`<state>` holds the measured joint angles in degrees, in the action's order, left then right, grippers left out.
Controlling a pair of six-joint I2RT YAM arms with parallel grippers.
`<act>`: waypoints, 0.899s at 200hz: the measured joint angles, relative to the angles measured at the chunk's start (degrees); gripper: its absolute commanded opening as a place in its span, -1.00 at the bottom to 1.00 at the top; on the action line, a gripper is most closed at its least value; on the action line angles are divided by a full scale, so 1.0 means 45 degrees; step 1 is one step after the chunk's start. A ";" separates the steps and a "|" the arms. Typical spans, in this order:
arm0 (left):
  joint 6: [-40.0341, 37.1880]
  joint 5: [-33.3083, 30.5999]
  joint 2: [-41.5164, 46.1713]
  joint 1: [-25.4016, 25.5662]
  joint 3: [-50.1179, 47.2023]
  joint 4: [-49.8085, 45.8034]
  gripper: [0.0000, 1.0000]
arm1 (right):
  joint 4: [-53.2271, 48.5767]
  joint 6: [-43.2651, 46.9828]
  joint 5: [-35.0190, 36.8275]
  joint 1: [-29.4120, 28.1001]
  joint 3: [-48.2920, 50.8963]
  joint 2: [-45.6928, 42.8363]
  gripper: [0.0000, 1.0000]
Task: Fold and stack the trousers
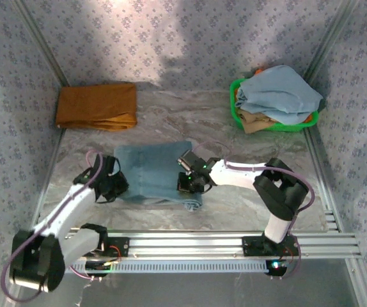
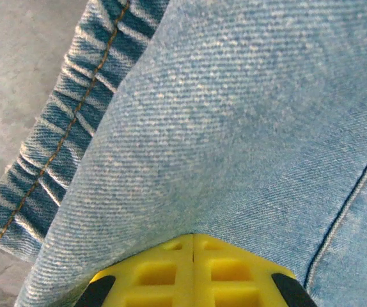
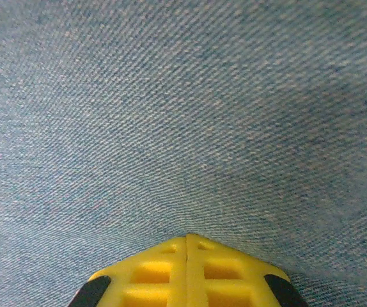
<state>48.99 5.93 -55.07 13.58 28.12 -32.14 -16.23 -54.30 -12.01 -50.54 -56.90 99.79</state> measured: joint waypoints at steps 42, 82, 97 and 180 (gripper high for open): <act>0.0714 0.0233 0.0529 -0.0631 -0.0947 0.1073 -1.00 | 0.0816 -0.0272 -0.0651 0.0389 0.0423 -0.0097 -1.00; 0.0374 0.0549 0.0155 -0.1132 0.0000 0.0243 -0.82 | -0.0253 0.0306 -0.0447 0.1195 0.0306 -0.0763 -1.00; 0.0034 0.0257 0.0461 -0.1258 0.0957 -0.0797 -0.66 | -0.1341 0.0865 -0.0044 0.1613 -0.0364 -0.0967 -1.00; -0.1219 0.0005 -0.3303 -0.1297 0.4435 -0.0034 -0.94 | -0.2540 0.2715 0.0714 0.3356 -0.6479 0.2793 -1.00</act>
<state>43.51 5.96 -69.93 7.75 48.07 -32.29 -27.66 -42.09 -8.80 -35.44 -86.06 112.36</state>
